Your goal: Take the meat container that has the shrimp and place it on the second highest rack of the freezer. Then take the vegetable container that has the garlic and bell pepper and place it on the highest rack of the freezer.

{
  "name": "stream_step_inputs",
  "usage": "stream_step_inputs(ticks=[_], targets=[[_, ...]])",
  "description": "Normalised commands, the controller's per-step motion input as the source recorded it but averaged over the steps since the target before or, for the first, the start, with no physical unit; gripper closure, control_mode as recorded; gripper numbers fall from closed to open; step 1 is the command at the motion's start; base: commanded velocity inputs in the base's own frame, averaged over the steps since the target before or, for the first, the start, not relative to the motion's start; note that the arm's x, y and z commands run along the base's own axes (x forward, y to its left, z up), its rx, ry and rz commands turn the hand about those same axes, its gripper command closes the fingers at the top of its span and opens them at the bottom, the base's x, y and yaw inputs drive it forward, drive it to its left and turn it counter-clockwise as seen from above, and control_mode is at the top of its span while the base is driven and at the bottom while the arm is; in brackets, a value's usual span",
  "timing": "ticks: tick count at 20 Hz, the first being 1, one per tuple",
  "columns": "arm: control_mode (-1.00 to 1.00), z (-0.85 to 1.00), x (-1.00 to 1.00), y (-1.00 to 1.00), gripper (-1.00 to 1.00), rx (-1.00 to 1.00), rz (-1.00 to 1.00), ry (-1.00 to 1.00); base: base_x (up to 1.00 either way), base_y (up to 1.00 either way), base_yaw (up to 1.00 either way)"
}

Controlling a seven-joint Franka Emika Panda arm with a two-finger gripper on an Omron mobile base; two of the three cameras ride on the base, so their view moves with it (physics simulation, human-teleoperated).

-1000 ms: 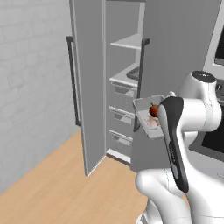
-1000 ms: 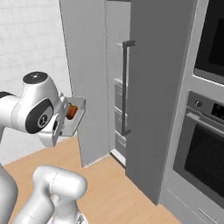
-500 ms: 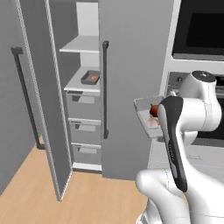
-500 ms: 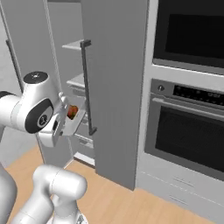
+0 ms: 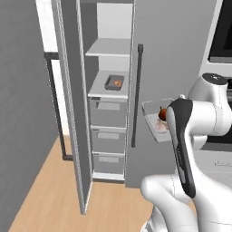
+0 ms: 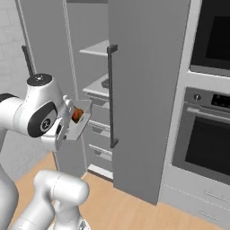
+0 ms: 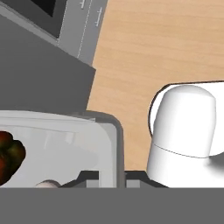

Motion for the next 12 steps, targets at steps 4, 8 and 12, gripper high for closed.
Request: stream_step_inputs(ticks=[4,8,12], targets=[[1.0,0.0,0.0,0.0,1.0,0.0,0.0,0.0,0.7,0.63,0.0],[1.0,0.0,0.0,0.0,1.0,0.0,0.0,0.0,0.75,0.32,0.03],[1.0,0.0,0.0,0.0,1.0,0.0,0.0,0.0,0.77,-0.09,0.0]])
